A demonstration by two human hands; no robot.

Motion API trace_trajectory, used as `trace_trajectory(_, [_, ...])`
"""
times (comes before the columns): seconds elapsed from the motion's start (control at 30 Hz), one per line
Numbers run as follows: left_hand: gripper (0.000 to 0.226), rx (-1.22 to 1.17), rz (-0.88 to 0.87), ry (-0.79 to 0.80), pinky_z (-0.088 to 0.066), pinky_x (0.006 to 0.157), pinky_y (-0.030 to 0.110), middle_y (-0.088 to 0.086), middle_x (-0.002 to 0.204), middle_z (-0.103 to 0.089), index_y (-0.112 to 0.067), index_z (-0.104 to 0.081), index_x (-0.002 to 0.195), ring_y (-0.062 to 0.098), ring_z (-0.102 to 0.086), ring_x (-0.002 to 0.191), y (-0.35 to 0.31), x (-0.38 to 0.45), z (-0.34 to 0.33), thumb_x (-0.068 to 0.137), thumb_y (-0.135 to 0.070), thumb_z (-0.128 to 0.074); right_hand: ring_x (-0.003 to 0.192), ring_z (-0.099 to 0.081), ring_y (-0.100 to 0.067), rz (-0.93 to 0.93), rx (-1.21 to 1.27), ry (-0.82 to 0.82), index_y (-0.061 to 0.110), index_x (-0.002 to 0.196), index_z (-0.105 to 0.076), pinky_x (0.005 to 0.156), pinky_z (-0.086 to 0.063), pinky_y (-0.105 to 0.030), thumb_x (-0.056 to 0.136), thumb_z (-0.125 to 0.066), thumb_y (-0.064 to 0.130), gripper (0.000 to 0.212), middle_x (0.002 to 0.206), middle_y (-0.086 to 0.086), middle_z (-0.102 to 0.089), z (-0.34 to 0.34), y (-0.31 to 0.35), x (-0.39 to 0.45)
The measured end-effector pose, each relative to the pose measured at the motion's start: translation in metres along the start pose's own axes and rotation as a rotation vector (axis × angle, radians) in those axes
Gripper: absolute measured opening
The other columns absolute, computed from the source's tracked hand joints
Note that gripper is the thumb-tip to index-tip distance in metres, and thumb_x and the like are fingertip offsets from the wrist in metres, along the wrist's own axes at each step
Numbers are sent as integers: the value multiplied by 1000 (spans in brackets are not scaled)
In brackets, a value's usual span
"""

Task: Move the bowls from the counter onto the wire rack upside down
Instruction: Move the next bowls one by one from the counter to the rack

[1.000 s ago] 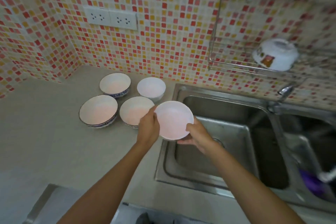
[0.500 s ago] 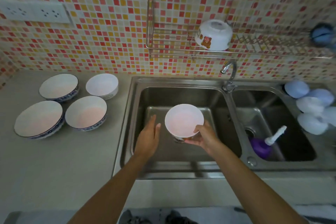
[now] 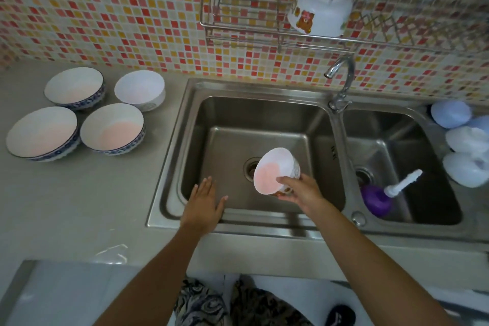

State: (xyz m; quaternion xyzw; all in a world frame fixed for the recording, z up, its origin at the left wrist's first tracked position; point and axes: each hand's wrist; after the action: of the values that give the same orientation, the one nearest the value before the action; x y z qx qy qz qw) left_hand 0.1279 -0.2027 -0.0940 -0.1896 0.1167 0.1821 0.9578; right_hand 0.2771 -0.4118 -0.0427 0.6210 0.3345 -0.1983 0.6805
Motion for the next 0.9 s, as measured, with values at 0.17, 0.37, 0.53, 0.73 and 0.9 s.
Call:
trace_trajectory(0.17, [68, -4, 19, -10, 0, 120, 33, 8, 159, -10, -6, -15, 149, 17, -3, 147, 0, 0, -2, 97, -50, -23, 105, -59, -32, 48, -112, -79, 8, 116, -51, 76, -60, -47, 64, -86, 3, 62, 118, -11, -57, -1, -7, 9])
trace_trajectory(0.37, [71, 16, 33, 15, -3, 120, 34, 8, 159, -11, -7, -15, 149, 17, -5, 147, 1, 2, -3, 96, -54, -21, 104, -59, -29, 210, -473, -168, 15, 115, -53, 78, -59, -46, 34, -94, 38, 94, 118, -9, -55, -4, -16, 17])
trace_trajectory(0.53, [70, 2, 29, 2, -4, 120, 34, 8, 159, -12, -8, -17, 149, 17, -6, 147, 1, 2, -2, 96, -54, -23, 107, -46, -19, 506, -833, -175, 10, 138, -39, 88, -34, -20, 57, -93, 23, 99, 128, -9, -38, -4, -18, 8])
trace_trajectory(0.73, [73, -13, 34, -40, -6, 120, 32, 7, 158, -17, -10, -22, 148, 17, -10, 146, 2, 2, -5, 94, -58, -22, 114, -49, -21, 774, -1109, -71, 20, 147, -27, 95, -50, -34, 64, -87, 12, 103, 133, -5, -32, -11, -27, 9])
trace_trajectory(0.9, [69, -23, 31, -55, -6, 119, 32, 7, 158, -18, -11, -20, 149, 17, -10, 146, 2, 2, -5, 95, -54, -27, 123, -46, -30, 961, -1403, -64, 15, 151, -21, 93, -53, -42, 77, -73, 5, 91, 142, -13, -31, -10, -35, 5])
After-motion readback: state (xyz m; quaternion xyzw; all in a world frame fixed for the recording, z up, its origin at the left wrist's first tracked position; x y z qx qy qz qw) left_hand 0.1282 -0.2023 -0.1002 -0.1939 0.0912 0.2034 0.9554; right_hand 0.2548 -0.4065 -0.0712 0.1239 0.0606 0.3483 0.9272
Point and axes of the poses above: each hand's wrist, its own x-axis towards the middle knuckle, its own z-axis out of the back of the hand, y = z × x
